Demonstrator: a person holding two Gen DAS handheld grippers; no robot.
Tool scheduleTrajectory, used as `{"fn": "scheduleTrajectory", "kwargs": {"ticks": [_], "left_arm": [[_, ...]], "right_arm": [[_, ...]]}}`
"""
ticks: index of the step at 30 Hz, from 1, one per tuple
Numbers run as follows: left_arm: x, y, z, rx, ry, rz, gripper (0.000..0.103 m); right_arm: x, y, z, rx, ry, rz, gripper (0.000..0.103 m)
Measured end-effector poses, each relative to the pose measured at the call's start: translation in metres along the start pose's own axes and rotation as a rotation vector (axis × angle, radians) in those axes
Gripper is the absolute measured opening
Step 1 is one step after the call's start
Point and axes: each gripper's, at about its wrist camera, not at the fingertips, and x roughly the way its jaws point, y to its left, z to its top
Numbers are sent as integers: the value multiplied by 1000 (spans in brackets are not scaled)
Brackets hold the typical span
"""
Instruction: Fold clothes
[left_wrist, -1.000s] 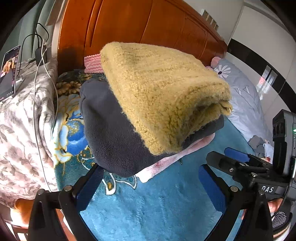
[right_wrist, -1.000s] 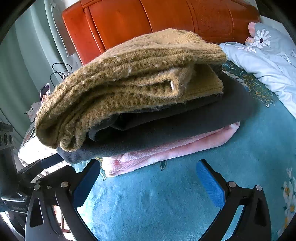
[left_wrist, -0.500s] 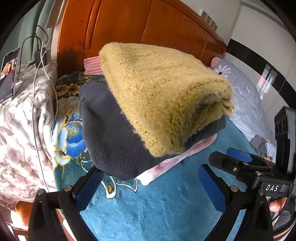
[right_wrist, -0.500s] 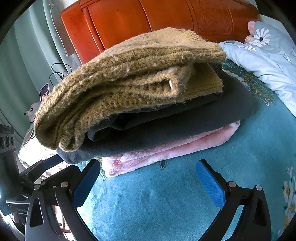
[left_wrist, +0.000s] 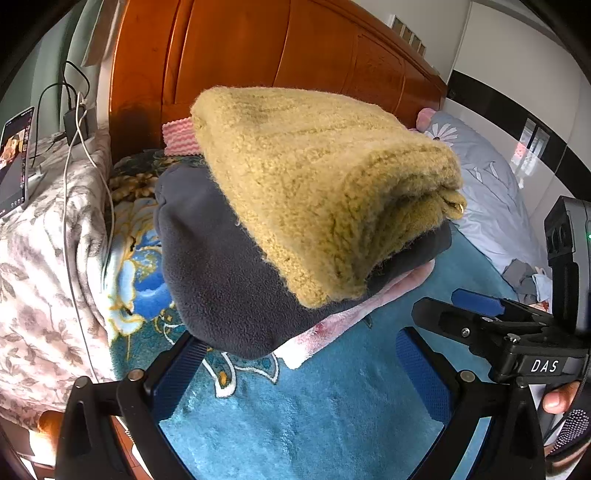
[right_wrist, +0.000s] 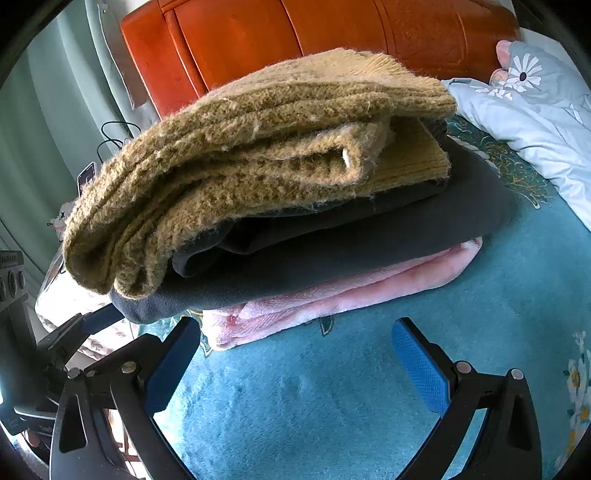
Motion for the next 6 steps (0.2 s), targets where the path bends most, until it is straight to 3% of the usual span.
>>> {"fn": "scheduleTrajectory", "kwargs": {"ticks": [6], "left_arm": [[2, 0, 0, 4, 0, -2, 103]], "right_arm": [[2, -1, 0, 1, 3, 1, 103]]}}
